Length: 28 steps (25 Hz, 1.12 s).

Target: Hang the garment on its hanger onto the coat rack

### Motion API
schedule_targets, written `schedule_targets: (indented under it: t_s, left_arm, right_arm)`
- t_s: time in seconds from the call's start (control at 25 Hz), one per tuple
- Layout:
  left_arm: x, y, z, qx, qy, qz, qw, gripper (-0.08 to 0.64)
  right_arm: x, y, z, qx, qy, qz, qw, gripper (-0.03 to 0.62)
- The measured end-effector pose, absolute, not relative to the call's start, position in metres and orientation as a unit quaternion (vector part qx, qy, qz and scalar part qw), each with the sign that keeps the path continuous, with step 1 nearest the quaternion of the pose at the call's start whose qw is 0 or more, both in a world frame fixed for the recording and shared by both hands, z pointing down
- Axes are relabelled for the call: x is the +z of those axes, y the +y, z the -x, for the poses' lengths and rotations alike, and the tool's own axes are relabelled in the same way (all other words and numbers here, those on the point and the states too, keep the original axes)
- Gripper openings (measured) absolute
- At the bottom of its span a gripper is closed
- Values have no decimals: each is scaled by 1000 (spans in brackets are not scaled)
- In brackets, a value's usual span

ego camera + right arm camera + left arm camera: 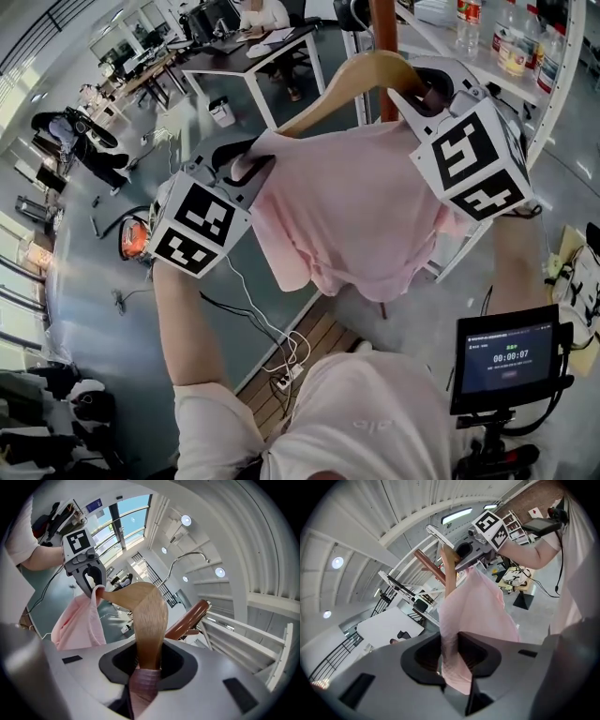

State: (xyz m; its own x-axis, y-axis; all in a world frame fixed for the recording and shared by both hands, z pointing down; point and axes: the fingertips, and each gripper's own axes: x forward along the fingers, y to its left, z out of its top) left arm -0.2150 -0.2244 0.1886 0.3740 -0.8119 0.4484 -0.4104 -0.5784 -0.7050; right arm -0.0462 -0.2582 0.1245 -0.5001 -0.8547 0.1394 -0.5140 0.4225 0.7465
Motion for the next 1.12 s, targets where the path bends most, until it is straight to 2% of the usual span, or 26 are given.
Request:
schedule_targets:
  t_s: [0.4,0.84,1.12]
  left_arm:
    - [160,-269,189,-402,378,799,239,113]
    - [163,-307,179,-433,351,809,187,114]
    - [166,-312,169,-429,344,817,173,114]
  right_arm:
    - [99,-295,17,-270,-800,-431,319,103]
    - [108,-326,12,-173,-832,-333,410,83]
    - [120,-330,6,-145,-838,-310,425,75]
